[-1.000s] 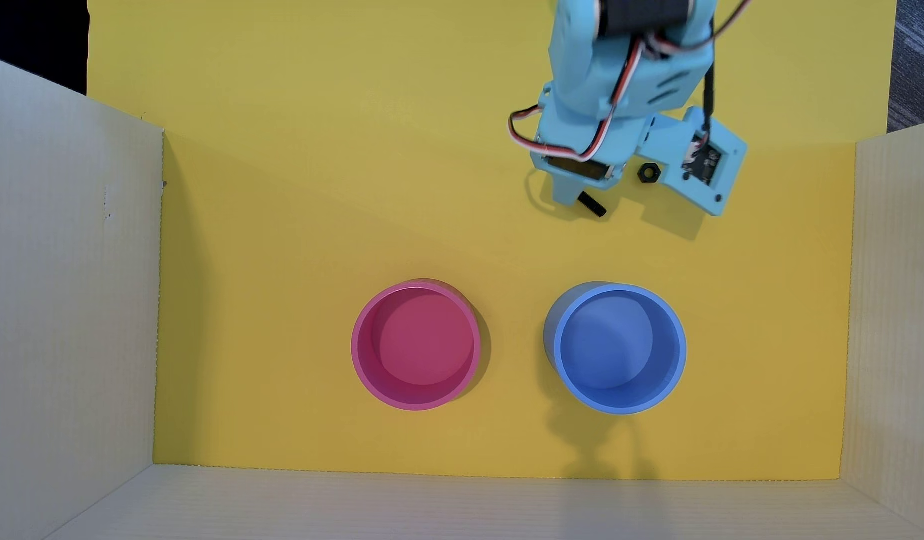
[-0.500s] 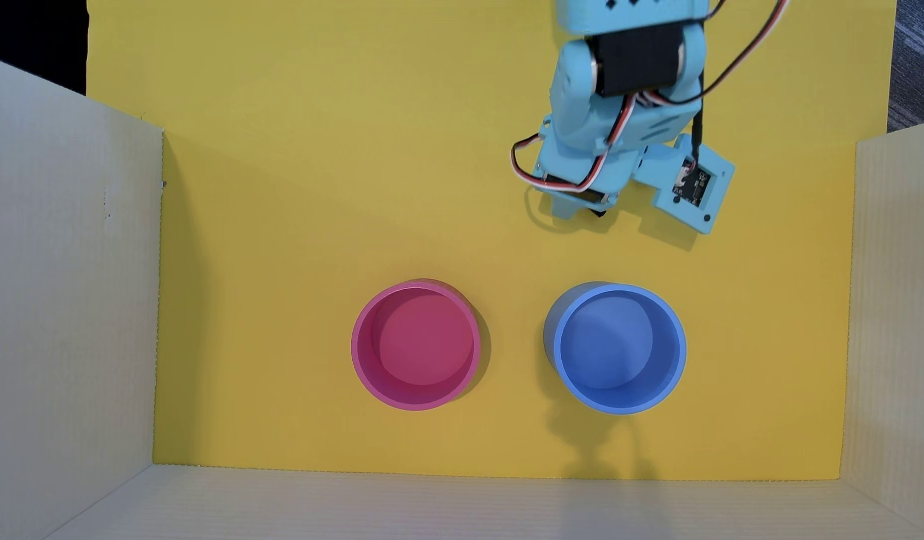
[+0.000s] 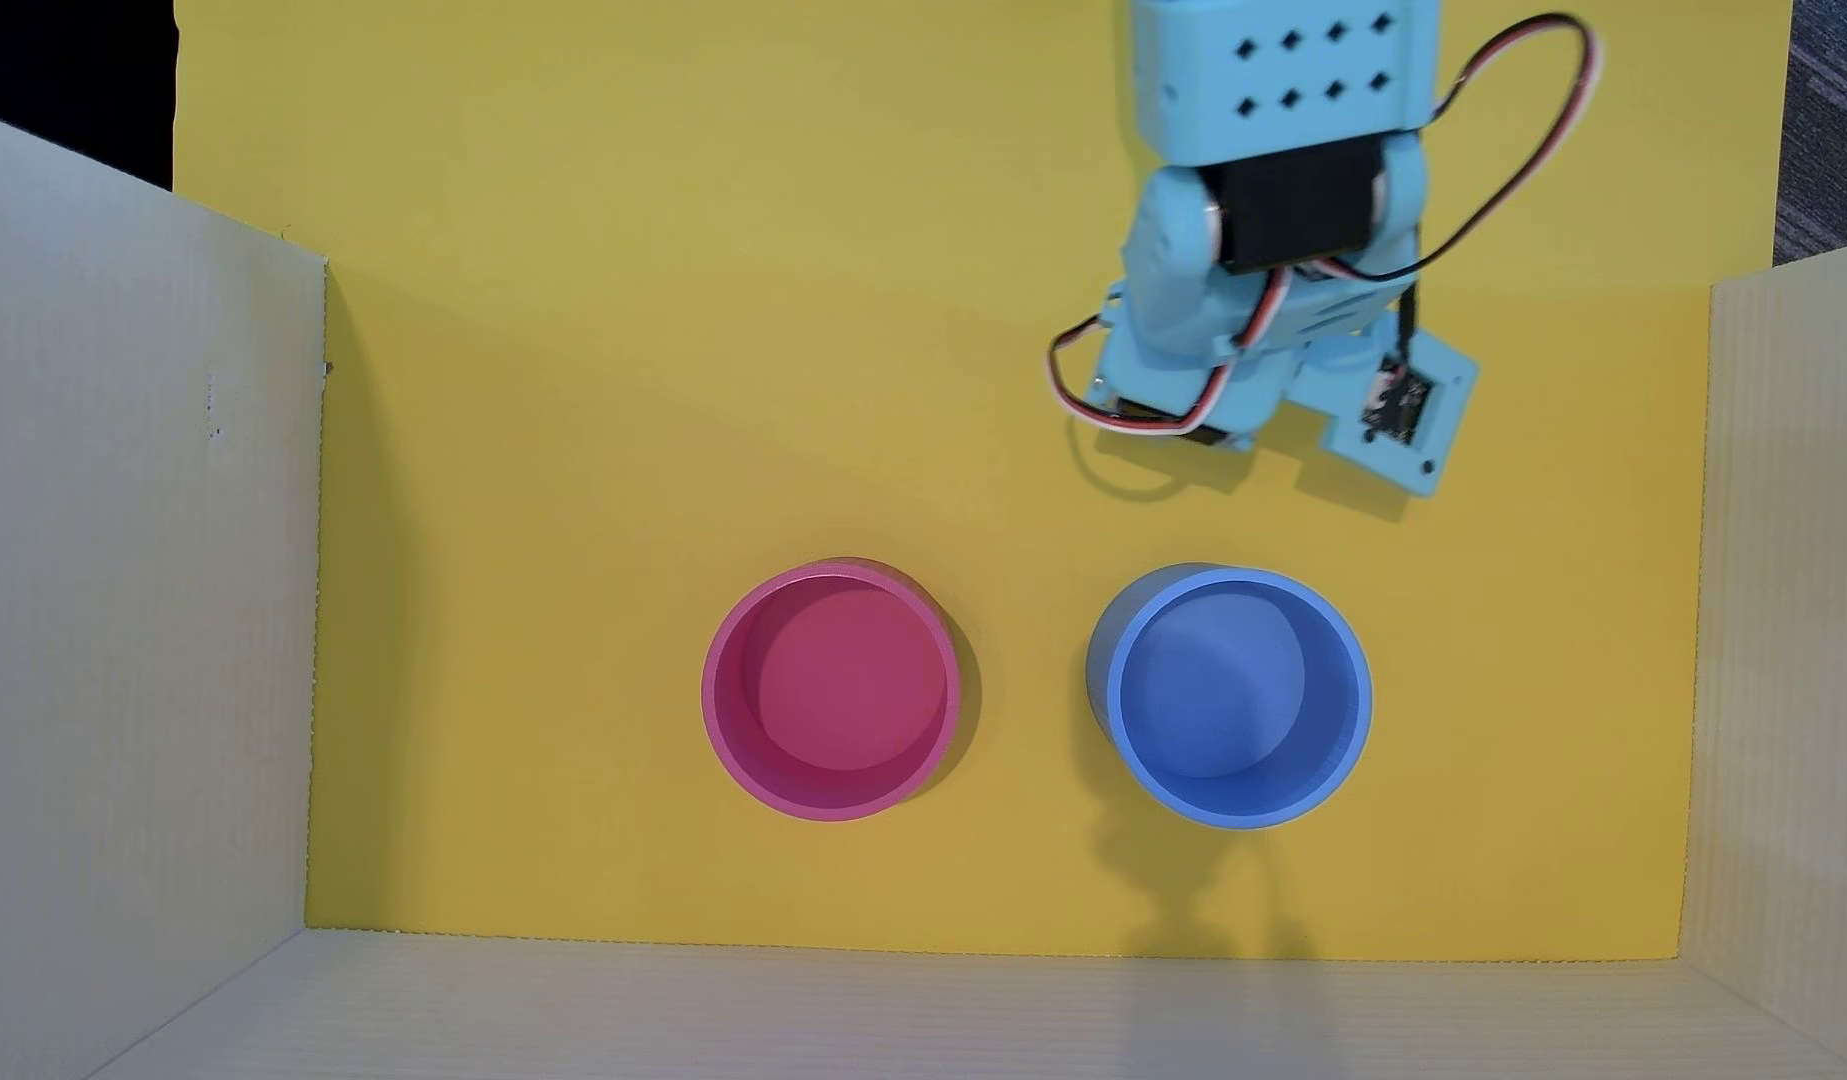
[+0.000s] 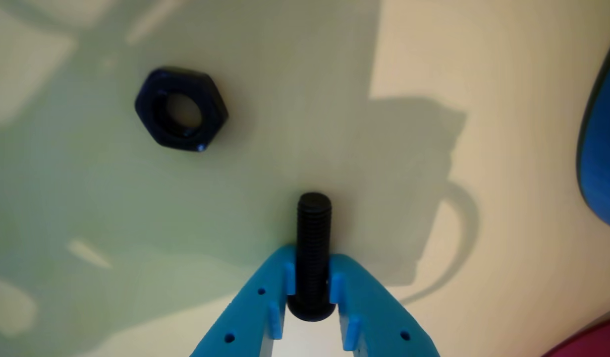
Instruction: Pick up the bolt and place it in the pink box
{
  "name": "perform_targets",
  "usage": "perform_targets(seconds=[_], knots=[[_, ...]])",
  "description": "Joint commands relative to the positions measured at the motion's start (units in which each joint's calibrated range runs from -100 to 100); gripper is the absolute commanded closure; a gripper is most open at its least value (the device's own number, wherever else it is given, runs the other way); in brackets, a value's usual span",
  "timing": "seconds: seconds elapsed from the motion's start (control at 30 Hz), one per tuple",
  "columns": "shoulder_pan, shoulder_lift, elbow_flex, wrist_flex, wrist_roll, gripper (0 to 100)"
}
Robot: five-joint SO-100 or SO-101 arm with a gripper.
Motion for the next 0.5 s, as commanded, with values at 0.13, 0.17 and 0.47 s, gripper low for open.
perform_targets(seconds=[0.13, 0.17, 0.47], knots=[[0.20, -0.33, -1.61, -0.35, 0.20, 99], [1.23, -1.17, -2.42, 0.00, 0.25, 99], [13.59, -20.62, -6.49, 0.51, 3.48, 99]])
